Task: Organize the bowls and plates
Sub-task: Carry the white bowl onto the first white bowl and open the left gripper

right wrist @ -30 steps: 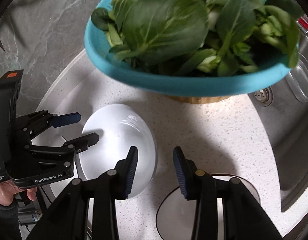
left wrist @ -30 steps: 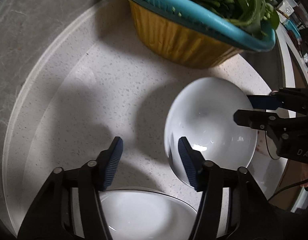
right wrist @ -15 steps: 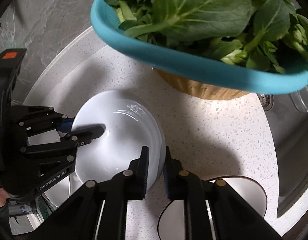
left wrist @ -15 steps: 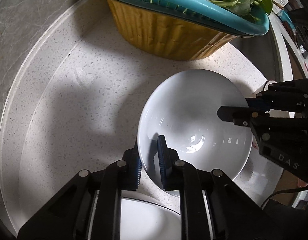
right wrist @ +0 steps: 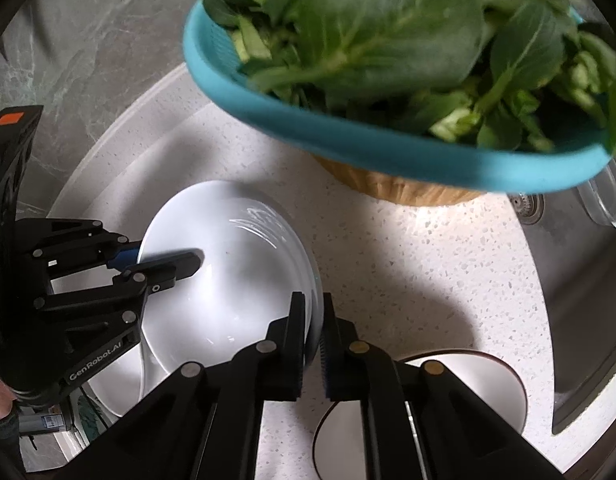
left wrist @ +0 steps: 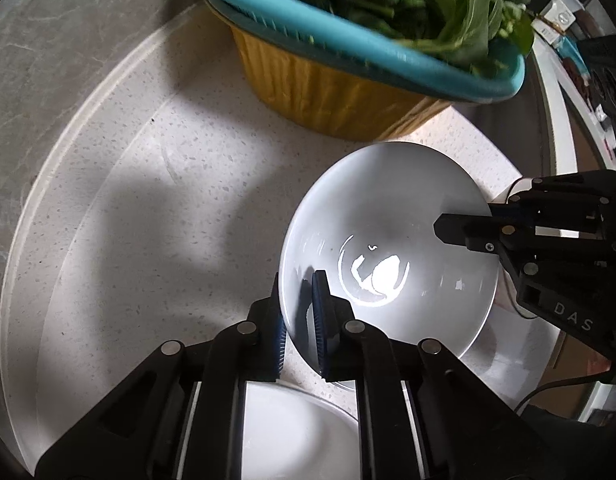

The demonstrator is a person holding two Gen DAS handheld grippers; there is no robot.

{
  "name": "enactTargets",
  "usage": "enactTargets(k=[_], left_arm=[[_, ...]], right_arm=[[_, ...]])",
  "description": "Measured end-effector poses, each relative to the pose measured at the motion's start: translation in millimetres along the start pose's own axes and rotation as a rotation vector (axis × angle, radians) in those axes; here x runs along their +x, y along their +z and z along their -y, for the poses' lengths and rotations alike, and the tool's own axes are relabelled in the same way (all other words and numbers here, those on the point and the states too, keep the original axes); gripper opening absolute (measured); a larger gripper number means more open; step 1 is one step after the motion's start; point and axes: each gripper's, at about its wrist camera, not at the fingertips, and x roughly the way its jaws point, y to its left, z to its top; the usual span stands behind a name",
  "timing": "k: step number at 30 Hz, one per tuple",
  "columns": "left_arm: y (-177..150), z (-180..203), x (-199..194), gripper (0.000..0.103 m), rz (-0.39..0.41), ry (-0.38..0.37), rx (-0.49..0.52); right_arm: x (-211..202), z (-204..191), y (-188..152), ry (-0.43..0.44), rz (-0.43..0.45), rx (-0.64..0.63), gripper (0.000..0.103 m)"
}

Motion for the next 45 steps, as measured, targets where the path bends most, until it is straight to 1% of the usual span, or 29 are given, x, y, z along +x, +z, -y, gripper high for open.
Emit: enactTargets(k=[5, 10, 13, 19, 26, 28, 32, 36, 37, 45], left_arm=[[-10, -8, -31, 0.01, 0.027, 0.02, -0.008], [-37, -26, -67, 0.01, 0.052, 0.045, -0.043], [-63, -39, -82, 0.01, 0.056, 0.066, -0.072], [-113, -70, -88, 0.01, 0.037, 0.087, -0.15], [-157, -87, -72, 0.01, -0.012, 0.085, -0.186], [-161, -88, -65, 0.01, -0.022, 0.082, -0.185], [-163, -86, -51, 0.01, -0.039, 0.086, -0.168], [-159, -78, -35, 0.01, -0.051, 0.093, -0.15], [-157, -77, -34, 0.01, -0.045, 0.098, -0.146], [-151, -78, -27, 0.012, -0.036, 0.106, -0.142]], right_arm=[[-16, -14, 6, 0.025, 0.023, -0.021, 0.008], [-30, -45, 11, 0.062, 0.043, -0.075, 0.008], [-32, -71, 10, 0.079, 0.046, -0.118, 0.008], [-12, -121, -1, 0.111, 0.005, -0.198, 0.008], [23, -152, -15, 0.124, -0.058, -0.234, 0.008], [30, -155, -18, 0.119, -0.073, -0.234, 0.008], [42, -149, -18, 0.101, -0.096, -0.232, 0.008], [45, -144, -26, 0.077, -0.108, -0.228, 0.008], [47, -144, -26, 0.072, -0.11, -0.229, 0.008], [47, -153, -31, 0.029, -0.088, -0.263, 0.009]])
